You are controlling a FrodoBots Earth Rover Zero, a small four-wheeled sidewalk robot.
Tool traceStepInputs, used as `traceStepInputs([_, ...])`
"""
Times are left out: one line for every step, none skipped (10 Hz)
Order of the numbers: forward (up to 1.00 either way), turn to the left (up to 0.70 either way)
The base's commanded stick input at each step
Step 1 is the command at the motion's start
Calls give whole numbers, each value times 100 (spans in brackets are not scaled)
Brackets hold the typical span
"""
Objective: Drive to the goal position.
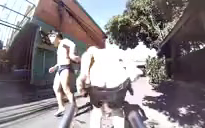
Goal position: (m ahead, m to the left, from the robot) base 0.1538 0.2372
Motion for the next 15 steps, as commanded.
traceStepInputs([0,0])
traceStepInputs([0,0])
traceStepInputs([0,0])
traceStepInputs([0,0])
traceStepInputs([0,0])
traceStepInputs([0,0])
traceStepInputs([0,0])
traceStepInputs([0,30])
traceStepInputs([0,64])
traceStepInputs([0,69])
traceStepInputs([0,68])
traceStepInputs([0,68])
traceStepInputs([0,67])
traceStepInputs([0,67])
traceStepInputs([0,67])
